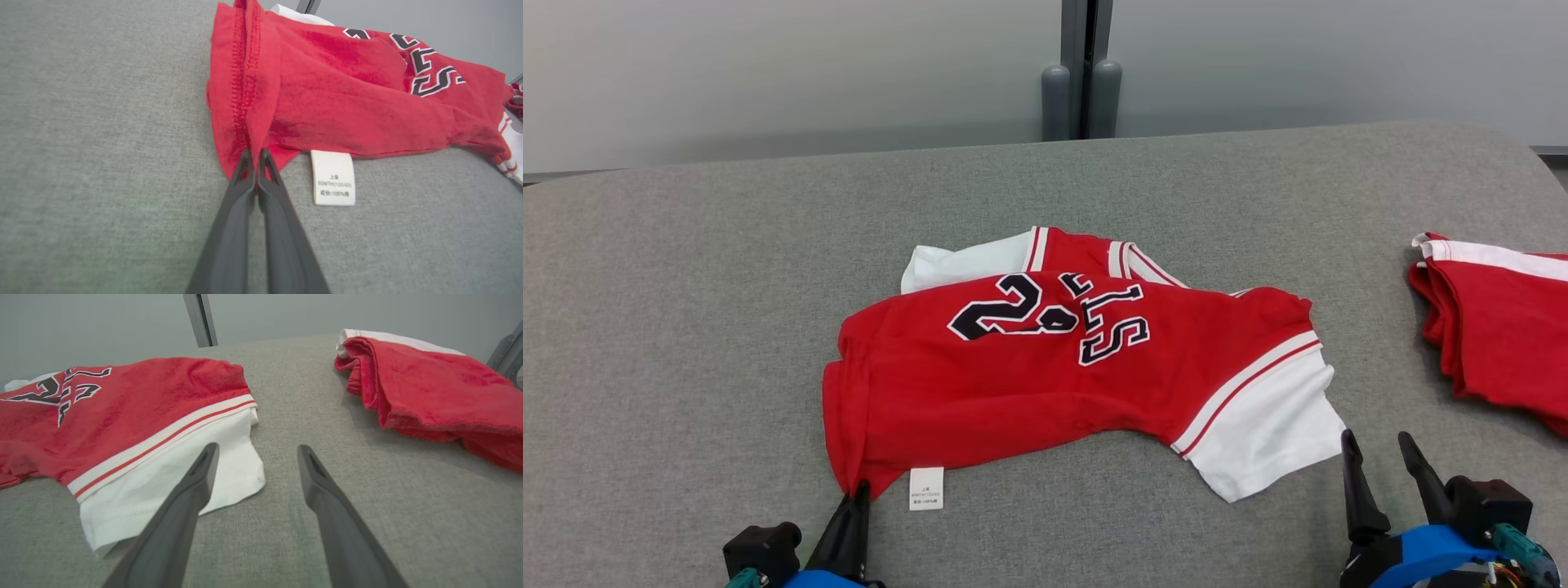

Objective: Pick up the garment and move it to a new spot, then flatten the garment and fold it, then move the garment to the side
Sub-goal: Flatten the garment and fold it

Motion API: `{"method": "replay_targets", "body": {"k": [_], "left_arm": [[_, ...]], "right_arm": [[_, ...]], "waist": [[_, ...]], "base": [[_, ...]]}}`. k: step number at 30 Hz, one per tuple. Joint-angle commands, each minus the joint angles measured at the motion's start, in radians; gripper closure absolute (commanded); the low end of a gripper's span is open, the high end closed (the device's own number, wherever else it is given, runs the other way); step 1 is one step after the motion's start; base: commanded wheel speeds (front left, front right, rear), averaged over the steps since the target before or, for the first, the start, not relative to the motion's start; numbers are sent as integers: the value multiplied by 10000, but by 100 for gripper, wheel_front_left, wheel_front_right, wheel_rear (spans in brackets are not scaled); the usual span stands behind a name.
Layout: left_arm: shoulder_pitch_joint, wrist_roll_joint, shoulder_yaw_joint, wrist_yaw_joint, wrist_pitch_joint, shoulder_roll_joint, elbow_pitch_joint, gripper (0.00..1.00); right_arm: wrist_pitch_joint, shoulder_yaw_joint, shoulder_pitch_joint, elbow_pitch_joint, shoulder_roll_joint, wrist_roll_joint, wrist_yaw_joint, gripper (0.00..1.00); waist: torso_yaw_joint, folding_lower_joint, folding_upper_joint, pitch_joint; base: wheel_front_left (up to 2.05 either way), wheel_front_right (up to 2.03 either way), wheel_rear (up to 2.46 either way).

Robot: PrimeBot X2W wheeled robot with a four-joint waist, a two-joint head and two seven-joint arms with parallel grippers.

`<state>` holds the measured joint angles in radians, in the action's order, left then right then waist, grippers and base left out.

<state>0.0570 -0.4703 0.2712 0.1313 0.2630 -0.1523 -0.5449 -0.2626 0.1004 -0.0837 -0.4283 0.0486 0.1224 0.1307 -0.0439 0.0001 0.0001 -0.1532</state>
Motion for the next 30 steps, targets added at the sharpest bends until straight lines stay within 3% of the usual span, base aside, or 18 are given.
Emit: {"method": "replay_targets", "body": {"k": [1,7,17,18,19,20,25,30], "left_arm": [[137,-40,8,-10,24,-60,63,100],[162,-121,138,-10,24,-209,180,100],[272,-202,276,-10,24,-425,259,100],[273,-213,288,-10,24,-436,272,100],[271,-216,305,-10,24,-442,283,100],[268,-218,324,-10,24,-447,290,100],[226,-202,300,-10,24,-399,320,100],[162,-310,-240,-10,24,-207,580,100]], "right_arm": [[-33,114,-206,-208,39,77,3,0],[-31,519,-617,-1310,37,250,3,0],[-31,348,-1413,-2684,40,-36,1,0],[-27,335,-1470,-2859,40,-74,3,45],[-5,300,-1503,-3089,37,-140,3,65],[-1,293,-1538,-3272,28,-134,3,100],[-17,429,-1454,-2915,42,-10,1,100],[-21,380,-1231,-1662,40,664,1,100]], "waist": [[41,-1,-1,-21],[193,-1,-1,-119],[402,-1,-1,-283],[416,-1,-1,-280],[433,-1,-1,-271],[449,-1,-1,-261],[456,-1,-1,-132],[356,-1,-1,236]], "base": [[0,0,0],[0,0,0],[0,0,0],[0,0,0],[0,0,0],[0,0,0],[0,0,0],[0,0,0]]}}
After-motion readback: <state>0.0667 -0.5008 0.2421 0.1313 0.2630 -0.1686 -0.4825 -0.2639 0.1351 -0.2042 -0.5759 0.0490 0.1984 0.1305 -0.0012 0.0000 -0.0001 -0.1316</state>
